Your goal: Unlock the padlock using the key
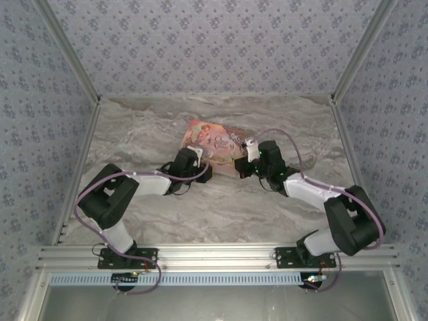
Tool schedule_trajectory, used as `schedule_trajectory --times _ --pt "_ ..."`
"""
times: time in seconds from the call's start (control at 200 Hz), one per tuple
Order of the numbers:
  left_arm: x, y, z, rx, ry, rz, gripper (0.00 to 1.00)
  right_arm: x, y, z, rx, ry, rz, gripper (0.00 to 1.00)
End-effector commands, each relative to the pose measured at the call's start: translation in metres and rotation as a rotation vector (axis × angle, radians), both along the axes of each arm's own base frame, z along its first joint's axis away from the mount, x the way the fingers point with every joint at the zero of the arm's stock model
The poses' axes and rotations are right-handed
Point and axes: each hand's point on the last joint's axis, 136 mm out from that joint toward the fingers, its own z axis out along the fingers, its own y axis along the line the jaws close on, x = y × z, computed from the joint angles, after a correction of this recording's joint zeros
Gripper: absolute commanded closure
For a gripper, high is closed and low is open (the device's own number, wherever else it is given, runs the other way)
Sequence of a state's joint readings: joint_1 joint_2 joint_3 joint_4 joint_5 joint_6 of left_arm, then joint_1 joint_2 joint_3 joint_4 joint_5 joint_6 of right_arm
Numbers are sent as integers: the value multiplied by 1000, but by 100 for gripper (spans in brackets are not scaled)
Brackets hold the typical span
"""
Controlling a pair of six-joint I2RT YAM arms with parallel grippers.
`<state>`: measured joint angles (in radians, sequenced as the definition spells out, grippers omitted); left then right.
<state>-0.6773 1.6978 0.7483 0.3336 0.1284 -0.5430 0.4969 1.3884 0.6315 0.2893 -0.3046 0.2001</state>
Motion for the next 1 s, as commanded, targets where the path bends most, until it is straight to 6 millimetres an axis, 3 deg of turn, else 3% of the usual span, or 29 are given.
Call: schedule_trajectory --times 0.0,0.18,0.325,0.994 --pt "6 -23 50 -139 -22 -3 77 -24 -4 -20 -72 -5 45 100" --pt "3 -30 59 -182 57 15 79 -48 2 -40 -122 -28 95 100" --pt "1 -36 66 -223 96 18 80 -57 11 -50 -151 -57 134 100" --pt "-5 -41 66 -277 198 55 80 -37 45 -42 -83 -127 221 100"
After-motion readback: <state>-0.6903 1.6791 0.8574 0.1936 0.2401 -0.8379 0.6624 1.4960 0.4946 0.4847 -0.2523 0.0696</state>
